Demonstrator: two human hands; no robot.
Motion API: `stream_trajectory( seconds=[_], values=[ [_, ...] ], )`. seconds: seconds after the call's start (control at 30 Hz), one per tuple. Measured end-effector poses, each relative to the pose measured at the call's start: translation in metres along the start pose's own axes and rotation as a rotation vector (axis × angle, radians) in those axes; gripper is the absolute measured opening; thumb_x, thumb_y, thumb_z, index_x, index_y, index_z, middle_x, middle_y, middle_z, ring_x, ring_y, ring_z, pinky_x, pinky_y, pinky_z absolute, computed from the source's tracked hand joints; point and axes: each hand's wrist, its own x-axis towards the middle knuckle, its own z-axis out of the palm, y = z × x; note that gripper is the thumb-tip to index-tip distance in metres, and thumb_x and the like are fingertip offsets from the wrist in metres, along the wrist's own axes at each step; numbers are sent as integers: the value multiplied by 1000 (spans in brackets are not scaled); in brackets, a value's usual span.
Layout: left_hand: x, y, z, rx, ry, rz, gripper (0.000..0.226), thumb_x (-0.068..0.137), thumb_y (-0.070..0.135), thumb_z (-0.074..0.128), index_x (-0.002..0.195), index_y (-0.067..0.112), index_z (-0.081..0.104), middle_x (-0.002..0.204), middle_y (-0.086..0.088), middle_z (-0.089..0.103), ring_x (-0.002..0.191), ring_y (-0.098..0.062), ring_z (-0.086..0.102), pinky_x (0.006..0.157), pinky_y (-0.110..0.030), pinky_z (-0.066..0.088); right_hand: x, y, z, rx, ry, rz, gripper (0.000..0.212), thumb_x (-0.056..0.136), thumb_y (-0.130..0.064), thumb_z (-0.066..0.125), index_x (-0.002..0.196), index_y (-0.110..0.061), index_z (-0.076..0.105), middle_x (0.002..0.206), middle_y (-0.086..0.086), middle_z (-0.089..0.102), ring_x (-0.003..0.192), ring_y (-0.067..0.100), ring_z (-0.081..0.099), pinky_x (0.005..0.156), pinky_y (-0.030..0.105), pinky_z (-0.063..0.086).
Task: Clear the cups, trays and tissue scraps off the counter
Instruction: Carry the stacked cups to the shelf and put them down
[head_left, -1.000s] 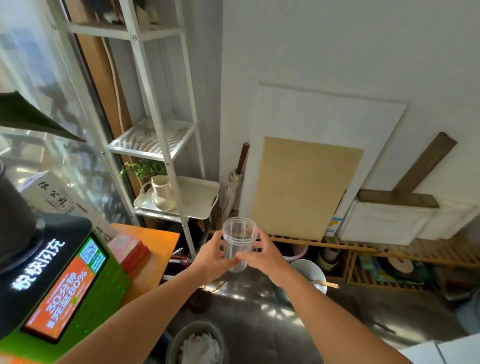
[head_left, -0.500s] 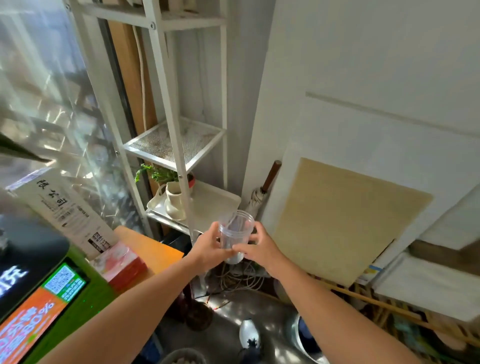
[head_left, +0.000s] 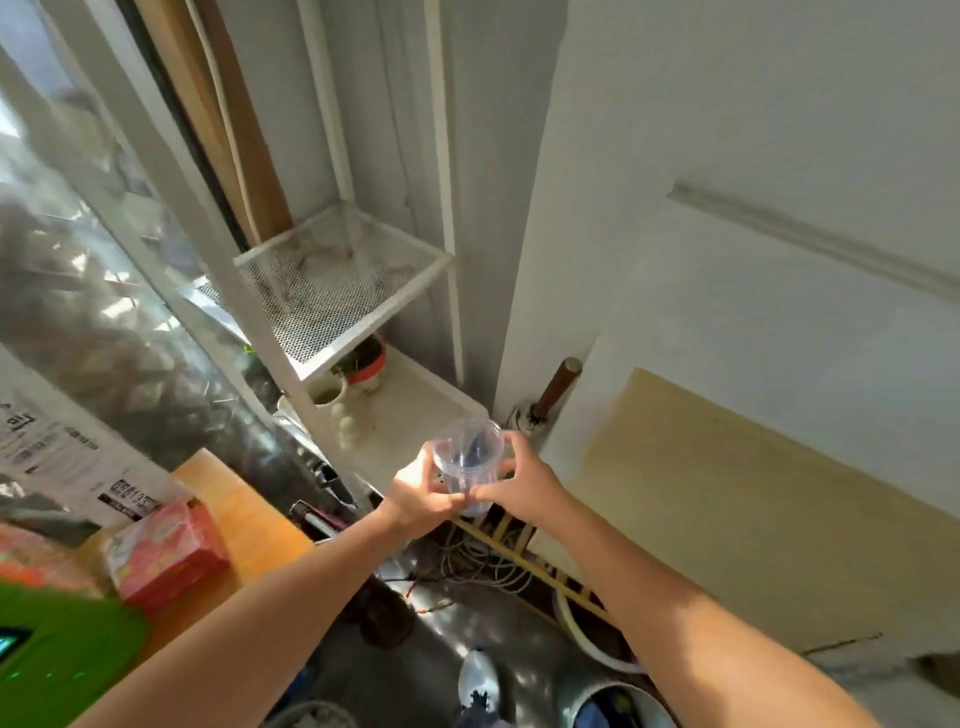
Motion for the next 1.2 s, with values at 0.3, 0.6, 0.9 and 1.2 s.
stream_trajectory(
  seconds=[0.3, 0.6, 0.9, 1.2],
  values=[
    [24, -28, -18, 61, 153, -24, 81, 73, 25, 86, 138, 24, 37, 119, 7, 61, 103, -11, 64, 83, -11, 50, 66, 7, 32, 51, -140, 12, 88, 74, -27, 85, 143, -40, 32, 125, -2, 61, 106, 19, 65, 88, 33, 52],
    [80, -56, -36, 144, 199, -89, 89, 74, 17, 85, 145, 21, 32, 124, 11, 52, 104, -1, 58, 88, -14, 46, 142, 12, 62, 151, -160, 64, 83, 75, -22, 85, 142, -37, 38, 120, -1, 61, 105, 15, 67, 78, 24, 52],
    [144, -111, -36, -36, 333, -257, 89, 76, 13, 83, 150, 20, 32, 139, -3, 54, 120, -22, 56, 102, -44, 49, 213, 35, 92, 84, -117, -35, 79, 82, -13, 74, 147, -31, 33, 131, 3, 56, 114, 20, 61, 97, 40, 54],
    [163, -147, -31, -114, 335, -298, 85, 82, 18, 74, 147, 42, 24, 139, 2, 52, 112, -20, 64, 99, -43, 51, 234, 51, 108, 125, -97, -57, 79, 85, -5, 72, 148, -30, 33, 124, -2, 55, 119, 22, 60, 96, 34, 53]
  ],
)
